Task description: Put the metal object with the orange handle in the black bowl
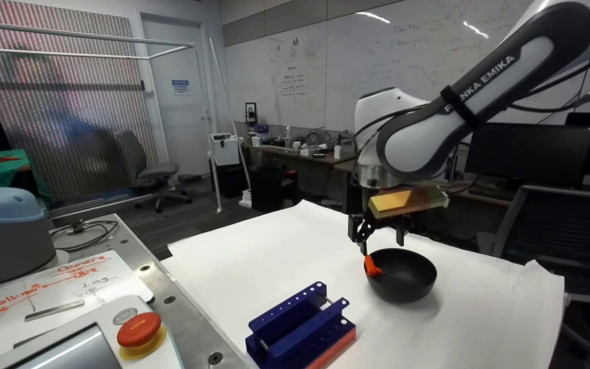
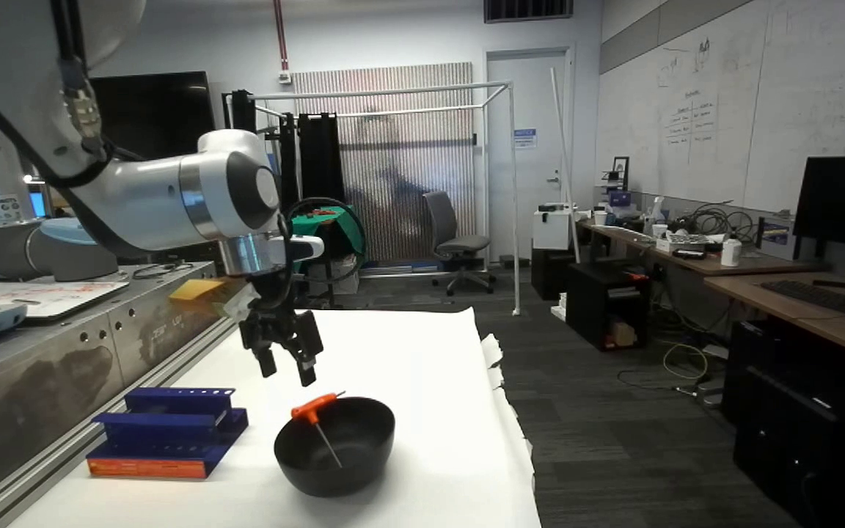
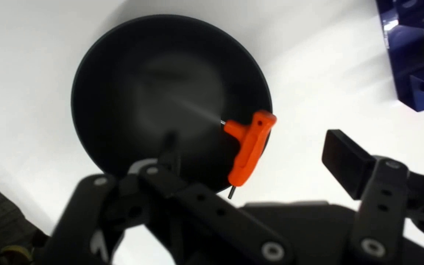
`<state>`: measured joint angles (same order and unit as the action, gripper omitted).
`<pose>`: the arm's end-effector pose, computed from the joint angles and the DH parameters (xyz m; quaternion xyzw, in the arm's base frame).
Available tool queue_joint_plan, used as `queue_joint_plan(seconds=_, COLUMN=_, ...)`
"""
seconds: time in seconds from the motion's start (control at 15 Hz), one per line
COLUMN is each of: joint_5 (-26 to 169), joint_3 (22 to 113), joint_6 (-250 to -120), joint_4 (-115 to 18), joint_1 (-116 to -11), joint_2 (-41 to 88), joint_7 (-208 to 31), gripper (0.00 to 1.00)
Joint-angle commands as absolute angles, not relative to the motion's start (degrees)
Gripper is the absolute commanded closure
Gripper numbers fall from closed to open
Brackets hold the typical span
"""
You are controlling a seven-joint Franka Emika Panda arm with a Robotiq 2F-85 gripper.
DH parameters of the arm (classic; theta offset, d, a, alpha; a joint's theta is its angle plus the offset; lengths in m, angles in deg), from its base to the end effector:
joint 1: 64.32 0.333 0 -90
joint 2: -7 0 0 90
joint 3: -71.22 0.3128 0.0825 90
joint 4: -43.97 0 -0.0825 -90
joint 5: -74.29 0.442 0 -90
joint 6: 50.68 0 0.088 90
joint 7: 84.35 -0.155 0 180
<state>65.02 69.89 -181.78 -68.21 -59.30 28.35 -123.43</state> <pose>0.6492 0.0322 0.1918 0.9658 -0.2503 0.0035 0.0673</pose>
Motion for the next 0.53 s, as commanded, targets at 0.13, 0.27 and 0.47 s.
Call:
queue_joint_plan(seconds=0.13, joint_5=83.44, joint_3=73.20, joint_6=-187.74, joint_4=-81.62, joint_1=-62.92, joint_2=13.14, joint_7=-105.97, gripper=0.00)
queue_joint_plan(seconds=0.27, joint_5=91.64, joint_3=74.24, joint_6=-186.20, joint_4=-83.94, joint_1=-63.27, joint_2=9.04, joint_7=-98.49, gripper=0.01)
queue_joint_plan(seconds=0.47, joint_5=94.61, joint_3=73.59, joint_6=-185.14, joint_4=-82.03, joint_1=-62.20, joint_2=10.78, joint_7=-97.28, gripper=0.00)
